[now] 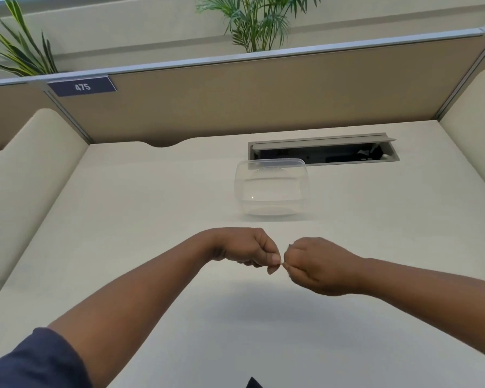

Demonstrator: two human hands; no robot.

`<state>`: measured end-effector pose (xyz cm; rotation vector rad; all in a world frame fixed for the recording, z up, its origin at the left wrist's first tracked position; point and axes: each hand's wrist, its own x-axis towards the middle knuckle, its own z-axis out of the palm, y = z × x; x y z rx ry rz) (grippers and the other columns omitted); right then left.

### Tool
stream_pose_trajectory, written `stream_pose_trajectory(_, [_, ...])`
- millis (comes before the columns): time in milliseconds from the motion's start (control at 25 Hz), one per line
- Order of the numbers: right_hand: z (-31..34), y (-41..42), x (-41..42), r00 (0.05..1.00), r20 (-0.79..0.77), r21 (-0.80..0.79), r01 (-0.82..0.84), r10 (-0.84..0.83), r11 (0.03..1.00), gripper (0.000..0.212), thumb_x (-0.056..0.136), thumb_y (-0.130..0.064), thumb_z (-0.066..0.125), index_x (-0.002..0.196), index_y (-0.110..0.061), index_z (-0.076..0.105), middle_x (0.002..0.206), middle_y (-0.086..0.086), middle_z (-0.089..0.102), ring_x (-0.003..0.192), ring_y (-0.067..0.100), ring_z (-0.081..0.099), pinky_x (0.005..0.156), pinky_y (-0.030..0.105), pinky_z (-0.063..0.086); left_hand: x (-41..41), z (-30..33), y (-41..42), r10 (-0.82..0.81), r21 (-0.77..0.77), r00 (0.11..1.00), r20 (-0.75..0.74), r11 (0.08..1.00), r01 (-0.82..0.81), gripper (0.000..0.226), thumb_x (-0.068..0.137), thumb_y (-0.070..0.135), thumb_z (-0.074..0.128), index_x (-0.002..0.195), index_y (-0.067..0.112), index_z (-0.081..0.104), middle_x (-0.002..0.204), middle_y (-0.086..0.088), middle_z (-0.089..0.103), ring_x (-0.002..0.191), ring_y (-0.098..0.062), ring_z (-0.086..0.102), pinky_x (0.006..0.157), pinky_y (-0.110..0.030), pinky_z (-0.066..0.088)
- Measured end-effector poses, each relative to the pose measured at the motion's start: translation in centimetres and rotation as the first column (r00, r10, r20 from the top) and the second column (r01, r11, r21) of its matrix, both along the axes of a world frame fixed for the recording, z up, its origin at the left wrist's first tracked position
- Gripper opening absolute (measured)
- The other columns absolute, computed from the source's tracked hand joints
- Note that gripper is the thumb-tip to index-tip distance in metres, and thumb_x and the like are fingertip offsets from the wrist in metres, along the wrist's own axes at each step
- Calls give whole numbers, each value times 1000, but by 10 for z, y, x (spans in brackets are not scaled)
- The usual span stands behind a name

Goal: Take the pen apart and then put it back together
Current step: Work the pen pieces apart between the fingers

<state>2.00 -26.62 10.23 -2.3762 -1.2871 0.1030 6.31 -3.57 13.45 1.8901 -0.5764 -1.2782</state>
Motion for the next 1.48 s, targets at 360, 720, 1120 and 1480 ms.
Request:
stream_pose_trajectory(360, [-9,3,4,925,-299,-5,244,-234,970,29,102,-40,40,82,-24,54,75,-14,52,71,8,46,65,24,42,-7,-16,4,182,44,966,185,980,-193,27,100,39,54,80,29,69,73,9,51,68,-16,41,65,-28,36])
stream_pose_trajectory(720, [4,20,-11,24,-996,-53,643,-90,764,31,99,-30,52,76,-15,66,66,0,52,55,12,36,50,23,29,-32,-25,8,14,118,647,763,980,-161,21,100,48,44,95,35,61,73,14,62,74,-10,53,67,-31,46])
stream_pose_trajectory(1120, [4,14,-35,885,-391,67,301,-252,951,36,102,-34,42,71,-20,52,62,-11,48,60,10,43,58,16,33,-31,-2,9,73,33,988,139,996,-79,27,101,33,57,80,25,71,68,14,53,68,-7,43,69,-25,38])
stream_pose_trajectory(1480, [-2,22,-31,461,-823,92,685,-332,723,32,101,-37,49,84,-18,68,75,-3,65,64,10,51,60,26,43,-42,-12,6,108,148,803,586,960,-237,26,99,51,47,78,46,59,62,25,55,61,3,51,58,-27,37])
